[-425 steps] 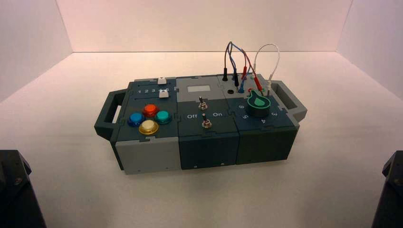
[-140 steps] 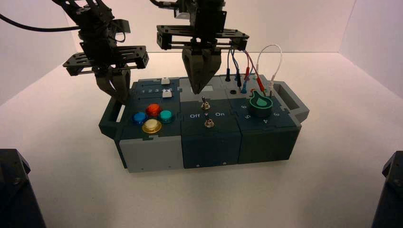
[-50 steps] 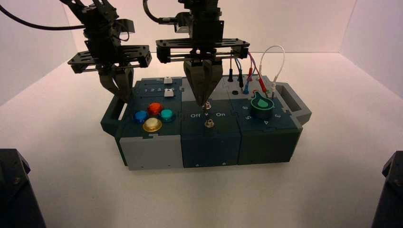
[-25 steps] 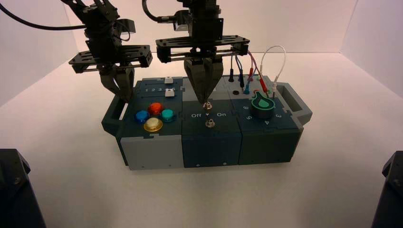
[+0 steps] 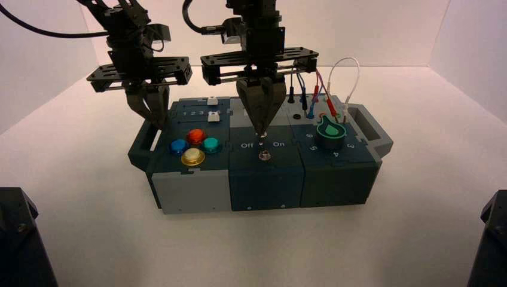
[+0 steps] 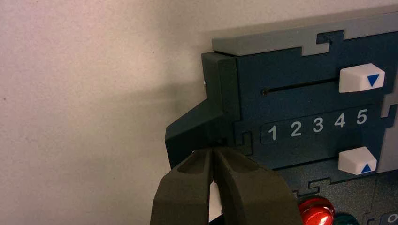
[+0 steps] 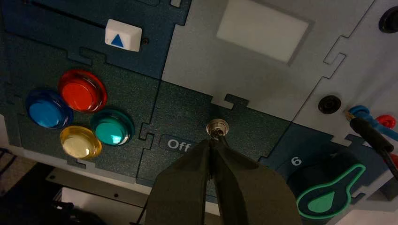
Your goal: Flip the top switch on with the right gripper.
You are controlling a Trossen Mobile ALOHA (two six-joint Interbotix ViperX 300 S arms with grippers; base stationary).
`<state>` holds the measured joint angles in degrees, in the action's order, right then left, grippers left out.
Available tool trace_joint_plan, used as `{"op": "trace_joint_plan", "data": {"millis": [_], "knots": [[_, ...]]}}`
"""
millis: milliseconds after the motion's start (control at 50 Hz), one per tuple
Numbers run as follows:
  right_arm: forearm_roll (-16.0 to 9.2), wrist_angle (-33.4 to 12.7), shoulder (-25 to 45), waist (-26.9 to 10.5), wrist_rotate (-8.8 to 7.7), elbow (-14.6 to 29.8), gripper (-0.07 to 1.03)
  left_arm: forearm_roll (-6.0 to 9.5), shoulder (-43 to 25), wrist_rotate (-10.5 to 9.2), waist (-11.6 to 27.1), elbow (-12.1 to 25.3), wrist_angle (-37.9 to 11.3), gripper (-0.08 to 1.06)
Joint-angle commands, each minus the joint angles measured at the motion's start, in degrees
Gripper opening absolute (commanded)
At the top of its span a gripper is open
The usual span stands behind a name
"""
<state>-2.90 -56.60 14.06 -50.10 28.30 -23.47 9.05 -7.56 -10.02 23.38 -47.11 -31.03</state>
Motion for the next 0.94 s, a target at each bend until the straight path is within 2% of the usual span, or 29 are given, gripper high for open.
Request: {"op": "trace_joint_plan", "data": {"millis": [20, 400, 600, 840, 940], "knots": [[1.05, 0.35, -1.23, 0.26, 0.53, 1.41, -0.02, -0.35, -5.01, 2.99, 1.14, -0.44, 1.23, -0.03], [1.05, 1.14, -1.58, -3.43, -0.09, 4.92, -0.02, -0.35, -4.92, 2.99, 1.14, -0.44, 1.32, -0.03], [1.41, 1.67, -1.49, -3.52, -1.32, 5.36, -0.02, -0.26, -4.83, 2.99, 1.14, -0.53, 1.41, -0.03], [2.64, 1.41, -1.58, -3.52, -1.41, 4.66, -0.02, -0.35, -4.83, 2.99, 1.14, -0.62, 1.49, -0.03], [2.64, 1.14, -1.76, -3.52, -2.11, 4.48, -0.02, -0.26, -4.75, 2.99, 1.23, -0.62, 1.49, -0.03]]}}
